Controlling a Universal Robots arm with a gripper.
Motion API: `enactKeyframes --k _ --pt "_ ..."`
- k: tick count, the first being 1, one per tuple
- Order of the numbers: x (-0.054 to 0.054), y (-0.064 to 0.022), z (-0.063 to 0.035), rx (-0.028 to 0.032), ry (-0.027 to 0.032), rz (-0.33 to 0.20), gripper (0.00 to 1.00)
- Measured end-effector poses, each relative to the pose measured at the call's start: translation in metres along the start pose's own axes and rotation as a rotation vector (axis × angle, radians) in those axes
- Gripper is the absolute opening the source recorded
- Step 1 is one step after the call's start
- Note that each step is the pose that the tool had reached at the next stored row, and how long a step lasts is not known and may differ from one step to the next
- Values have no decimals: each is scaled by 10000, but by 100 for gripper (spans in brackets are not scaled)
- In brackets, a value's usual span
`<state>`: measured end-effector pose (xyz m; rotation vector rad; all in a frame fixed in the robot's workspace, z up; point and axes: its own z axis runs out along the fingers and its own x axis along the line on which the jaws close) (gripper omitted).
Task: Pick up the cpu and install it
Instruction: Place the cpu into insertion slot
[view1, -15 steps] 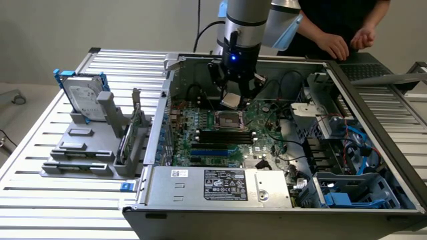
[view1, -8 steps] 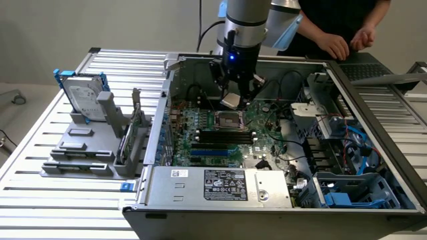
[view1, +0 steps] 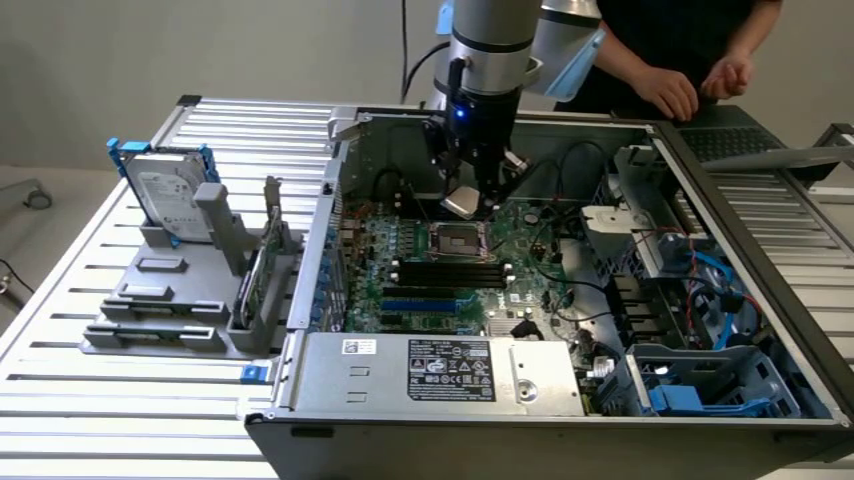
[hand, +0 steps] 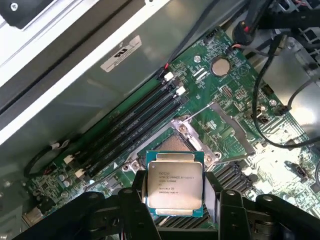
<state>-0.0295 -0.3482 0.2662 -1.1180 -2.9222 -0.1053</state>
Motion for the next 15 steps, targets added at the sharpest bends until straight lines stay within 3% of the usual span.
enactKeyframes --k 15 --pt "-3 -4 76 -92 -155 2630 55"
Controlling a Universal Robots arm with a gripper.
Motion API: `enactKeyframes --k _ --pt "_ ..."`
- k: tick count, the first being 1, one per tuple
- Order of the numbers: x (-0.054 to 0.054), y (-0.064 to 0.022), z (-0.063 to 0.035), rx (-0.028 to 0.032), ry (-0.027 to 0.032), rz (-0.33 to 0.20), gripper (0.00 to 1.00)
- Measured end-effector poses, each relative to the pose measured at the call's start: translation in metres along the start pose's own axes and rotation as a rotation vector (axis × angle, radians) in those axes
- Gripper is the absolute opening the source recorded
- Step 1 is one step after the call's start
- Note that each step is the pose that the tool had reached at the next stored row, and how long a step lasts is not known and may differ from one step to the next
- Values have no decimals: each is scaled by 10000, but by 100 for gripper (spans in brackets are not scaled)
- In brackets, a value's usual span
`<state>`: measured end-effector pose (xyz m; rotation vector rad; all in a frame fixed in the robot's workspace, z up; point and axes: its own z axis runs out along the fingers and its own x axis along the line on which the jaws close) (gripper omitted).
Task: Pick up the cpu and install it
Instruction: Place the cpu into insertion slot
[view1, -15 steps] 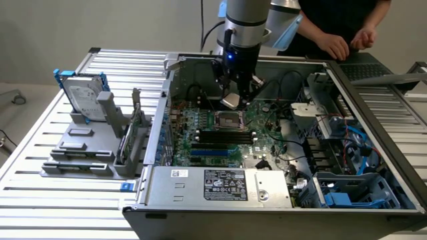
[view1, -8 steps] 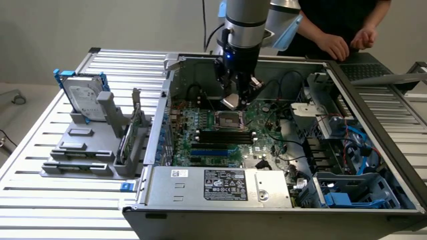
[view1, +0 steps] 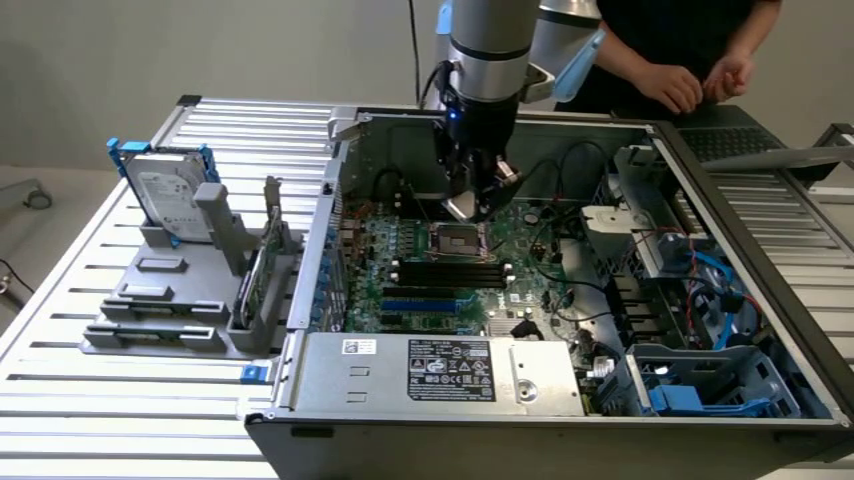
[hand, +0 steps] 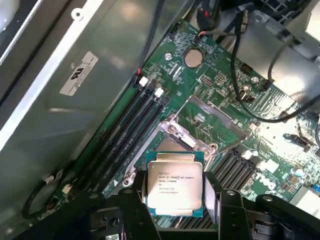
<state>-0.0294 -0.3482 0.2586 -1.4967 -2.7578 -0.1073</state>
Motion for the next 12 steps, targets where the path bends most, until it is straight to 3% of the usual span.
enactKeyframes --k 12 --pt "-3 -5 88 -73 -126 2130 55"
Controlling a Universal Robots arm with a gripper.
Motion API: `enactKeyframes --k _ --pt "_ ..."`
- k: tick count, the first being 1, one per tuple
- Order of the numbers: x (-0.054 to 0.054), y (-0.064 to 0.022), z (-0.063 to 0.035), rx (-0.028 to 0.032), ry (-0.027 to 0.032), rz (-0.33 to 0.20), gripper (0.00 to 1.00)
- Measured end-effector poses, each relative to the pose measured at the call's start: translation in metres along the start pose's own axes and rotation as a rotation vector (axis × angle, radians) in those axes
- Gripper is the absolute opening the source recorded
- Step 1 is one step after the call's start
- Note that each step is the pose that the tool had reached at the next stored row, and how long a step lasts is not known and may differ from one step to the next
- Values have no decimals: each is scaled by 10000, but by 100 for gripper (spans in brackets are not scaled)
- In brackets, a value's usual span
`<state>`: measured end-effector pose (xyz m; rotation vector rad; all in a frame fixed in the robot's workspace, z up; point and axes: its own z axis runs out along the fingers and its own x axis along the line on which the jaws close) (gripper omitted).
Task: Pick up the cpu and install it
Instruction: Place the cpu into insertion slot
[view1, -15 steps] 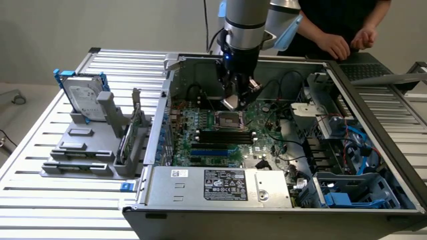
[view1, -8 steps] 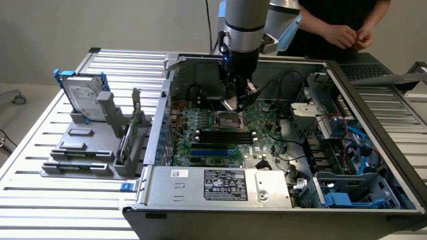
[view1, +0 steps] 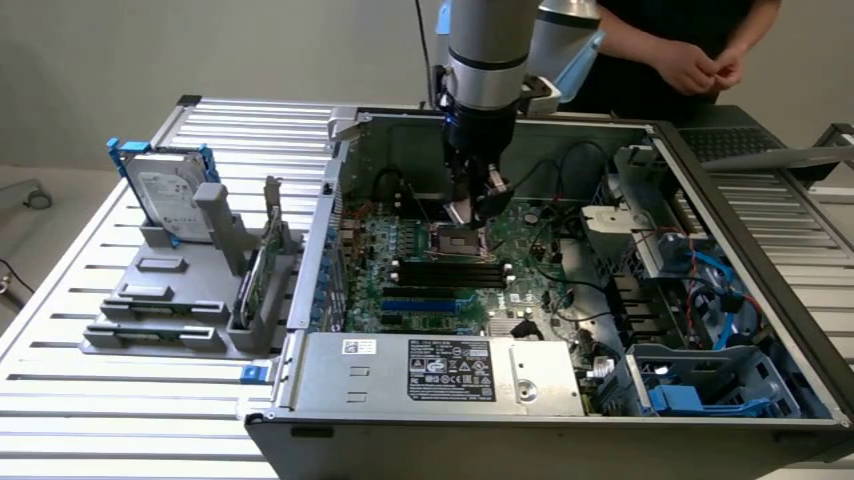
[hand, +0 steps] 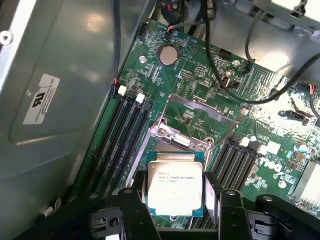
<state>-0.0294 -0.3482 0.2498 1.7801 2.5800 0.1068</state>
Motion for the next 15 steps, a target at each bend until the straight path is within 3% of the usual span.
enactKeyframes --k 6,15 --pt "-1 -1 19 -5 -42 847 55" --pt "-1 -3 48 86 -58 1870 55"
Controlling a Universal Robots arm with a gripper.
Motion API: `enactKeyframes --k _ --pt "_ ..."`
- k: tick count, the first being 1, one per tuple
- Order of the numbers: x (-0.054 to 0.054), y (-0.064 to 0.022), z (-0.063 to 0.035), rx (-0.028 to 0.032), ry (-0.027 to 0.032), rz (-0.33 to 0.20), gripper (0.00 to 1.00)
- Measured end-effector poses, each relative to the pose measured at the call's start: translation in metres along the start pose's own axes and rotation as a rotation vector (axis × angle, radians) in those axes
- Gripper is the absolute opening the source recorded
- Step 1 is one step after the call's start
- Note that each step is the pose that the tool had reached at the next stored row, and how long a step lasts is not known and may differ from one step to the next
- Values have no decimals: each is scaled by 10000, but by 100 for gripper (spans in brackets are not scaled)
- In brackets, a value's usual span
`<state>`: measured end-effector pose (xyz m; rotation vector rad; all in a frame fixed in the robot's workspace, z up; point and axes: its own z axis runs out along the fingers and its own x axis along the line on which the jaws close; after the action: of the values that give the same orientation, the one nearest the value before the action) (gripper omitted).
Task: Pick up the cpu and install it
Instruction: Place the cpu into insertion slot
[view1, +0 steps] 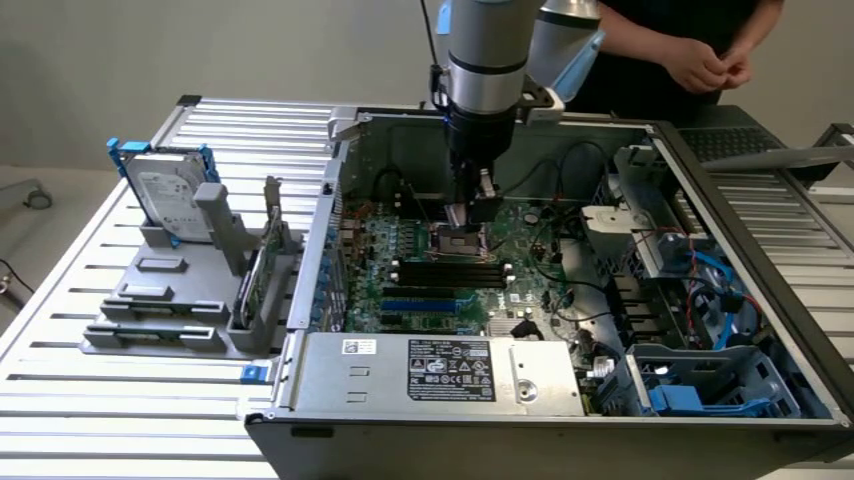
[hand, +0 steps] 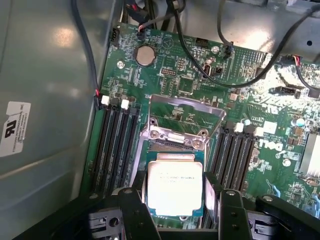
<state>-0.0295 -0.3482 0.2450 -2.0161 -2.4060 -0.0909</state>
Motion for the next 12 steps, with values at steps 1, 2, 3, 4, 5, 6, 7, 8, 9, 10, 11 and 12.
enactKeyframes --k 1,2,3,4,5,6,7,8,9,10,11,12 --pt "0 0 4 14 -2 111 55" --pt "0 0 9 27 -4 221 55" --pt "0 -1 14 39 -6 331 55" --pt "0 -1 18 50 -9 442 55" --pt "0 -1 24 59 -11 555 55" --pt "0 -1 30 66 -13 667 55" --pt "0 -1 36 73 -15 779 55" --pt "1 -2 42 81 -19 892 55" --pt "1 -2 49 89 -22 1014 55" --pt "1 -3 56 95 -25 1119 55" --pt "1 -3 62 101 -28 1211 55" --pt "1 -5 70 104 -30 1293 55"
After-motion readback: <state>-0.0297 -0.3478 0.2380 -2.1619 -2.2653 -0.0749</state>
